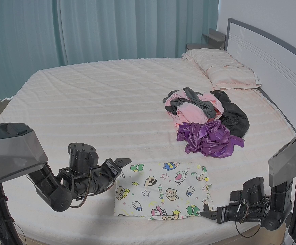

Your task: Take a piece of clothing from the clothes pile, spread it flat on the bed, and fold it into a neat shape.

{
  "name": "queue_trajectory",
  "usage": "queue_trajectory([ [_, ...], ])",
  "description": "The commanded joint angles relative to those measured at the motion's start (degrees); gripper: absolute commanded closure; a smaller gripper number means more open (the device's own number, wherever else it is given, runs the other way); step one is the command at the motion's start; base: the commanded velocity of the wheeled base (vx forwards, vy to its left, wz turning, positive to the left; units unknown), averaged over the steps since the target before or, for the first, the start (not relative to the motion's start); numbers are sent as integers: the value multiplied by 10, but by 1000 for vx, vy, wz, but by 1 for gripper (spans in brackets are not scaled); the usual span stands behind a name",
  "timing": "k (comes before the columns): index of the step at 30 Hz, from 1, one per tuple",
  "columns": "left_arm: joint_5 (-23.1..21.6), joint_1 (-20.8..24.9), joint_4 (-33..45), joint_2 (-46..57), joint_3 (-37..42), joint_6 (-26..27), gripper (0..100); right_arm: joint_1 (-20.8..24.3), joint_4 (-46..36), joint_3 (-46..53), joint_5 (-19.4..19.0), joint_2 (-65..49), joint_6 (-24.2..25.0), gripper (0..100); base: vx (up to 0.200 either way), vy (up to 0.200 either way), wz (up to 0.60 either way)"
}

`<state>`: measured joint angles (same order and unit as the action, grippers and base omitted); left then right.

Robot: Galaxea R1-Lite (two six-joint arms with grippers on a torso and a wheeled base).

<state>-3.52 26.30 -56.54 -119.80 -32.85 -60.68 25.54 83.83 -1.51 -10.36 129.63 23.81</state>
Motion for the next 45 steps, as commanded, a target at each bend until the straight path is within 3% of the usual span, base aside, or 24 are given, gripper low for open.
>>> queue_trajectory([
  [1, 4, 19, -24, 2, -4, -15, 0, 0, 1, -4, 3, 0, -1, 0, 0, 0, 0],
  [13, 12, 63, -59, -57, 0, -19, 0, -8, 18, -6, 5, -6, -1, 0, 0, 0, 0],
  [17, 55, 68, -60, -87, 5, -17, 0, -17, 55, -5, 9, -17, -1, 0, 0, 0, 0],
  [20, 64, 75, -61, -89, 12, -16, 0, -19, 56, -9, 12, -36, -1, 0, 0, 0, 0],
  [29, 75, 83, -86, -46, 46, -22, 0, -57, 54, -123, 10, -26, 37, 0, 0, 0, 0],
  [34, 75, 83, -102, -15, 65, -23, 0, -58, 3, -214, 10, 3, 59, 0, 0, 0, 0],
  [35, 77, 84, -102, -9, 69, -23, 0, -57, -41, -255, 10, 3, 72, 0, 0, 0, 0],
  [45, 92, 84, -103, -31, 71, -21, 0, -56, -151, -357, 4, -3, 134, 0, 0, 0, 0],
])
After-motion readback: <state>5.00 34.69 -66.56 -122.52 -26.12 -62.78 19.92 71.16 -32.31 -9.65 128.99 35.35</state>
